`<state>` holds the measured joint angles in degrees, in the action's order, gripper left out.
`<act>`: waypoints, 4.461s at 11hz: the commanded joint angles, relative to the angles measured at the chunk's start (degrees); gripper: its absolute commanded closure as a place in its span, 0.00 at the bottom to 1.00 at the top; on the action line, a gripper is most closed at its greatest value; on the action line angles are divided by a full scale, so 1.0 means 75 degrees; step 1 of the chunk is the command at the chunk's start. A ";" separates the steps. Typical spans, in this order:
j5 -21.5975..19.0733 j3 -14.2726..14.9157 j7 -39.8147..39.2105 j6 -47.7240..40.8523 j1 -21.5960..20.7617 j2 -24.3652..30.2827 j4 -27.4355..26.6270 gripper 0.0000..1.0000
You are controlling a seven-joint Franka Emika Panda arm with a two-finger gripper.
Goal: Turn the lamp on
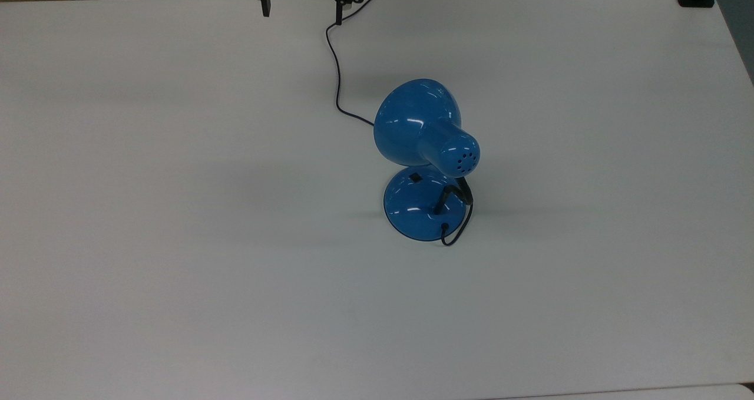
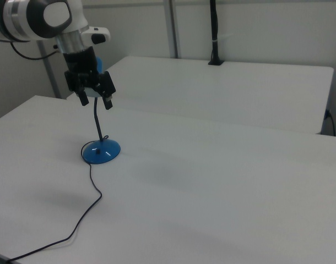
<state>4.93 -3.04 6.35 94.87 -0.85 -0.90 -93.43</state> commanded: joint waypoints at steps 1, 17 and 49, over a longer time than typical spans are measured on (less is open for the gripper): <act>0.0128 -0.0029 0.0103 -0.0239 -0.0039 -0.0020 0.0106 0.00; 0.0104 -0.0029 -0.0401 -0.0274 -0.0004 -0.0091 0.0106 1.00; -0.0013 -0.0122 -0.0436 0.3836 -0.0917 -0.1191 -0.1639 1.00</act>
<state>4.95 -4.35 3.34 119.07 -5.86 -8.88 -103.96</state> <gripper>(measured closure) 0.991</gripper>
